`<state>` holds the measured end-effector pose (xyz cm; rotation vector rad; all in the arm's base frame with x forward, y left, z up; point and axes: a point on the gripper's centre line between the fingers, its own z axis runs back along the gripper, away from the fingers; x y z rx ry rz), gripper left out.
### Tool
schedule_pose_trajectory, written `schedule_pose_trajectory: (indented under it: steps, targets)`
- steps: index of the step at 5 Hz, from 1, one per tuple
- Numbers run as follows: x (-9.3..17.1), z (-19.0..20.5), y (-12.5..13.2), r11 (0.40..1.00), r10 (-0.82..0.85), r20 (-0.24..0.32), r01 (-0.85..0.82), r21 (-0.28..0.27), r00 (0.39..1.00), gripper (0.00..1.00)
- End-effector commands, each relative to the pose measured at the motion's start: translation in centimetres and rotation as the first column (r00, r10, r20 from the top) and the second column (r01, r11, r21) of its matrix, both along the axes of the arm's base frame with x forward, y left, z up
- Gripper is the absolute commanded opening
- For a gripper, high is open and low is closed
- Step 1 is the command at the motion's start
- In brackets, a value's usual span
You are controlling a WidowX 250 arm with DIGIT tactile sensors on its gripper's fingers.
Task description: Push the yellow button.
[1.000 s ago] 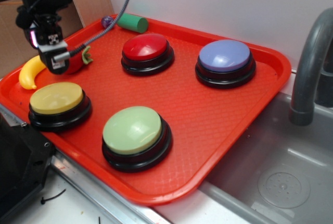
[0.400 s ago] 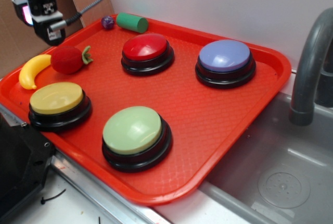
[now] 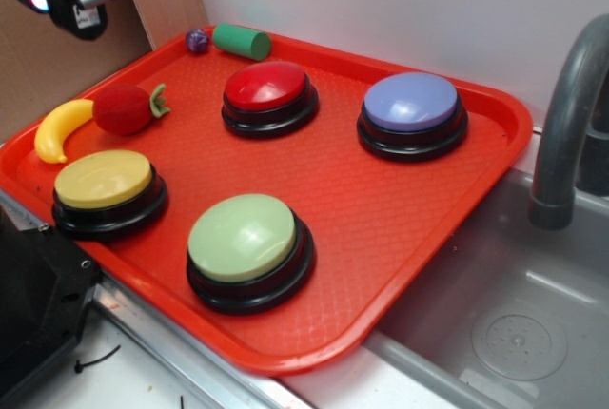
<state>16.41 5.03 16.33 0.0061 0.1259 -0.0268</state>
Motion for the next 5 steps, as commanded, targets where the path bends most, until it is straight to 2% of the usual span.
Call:
schedule_pose_trajectory:
  steps: [1,4,5]
  targets:
    - [0.9,3.5,0.0,0.999,0.034,0.097,-0.036,0.016,0.995,1.0]
    - [1.4,5.5,-1.7,0.999,0.03,0.136,-0.033,0.022,0.99,1.0]
    - [1.6,6.4,-2.4,0.999,0.044,0.165,-0.045,0.004,0.985,1.0]
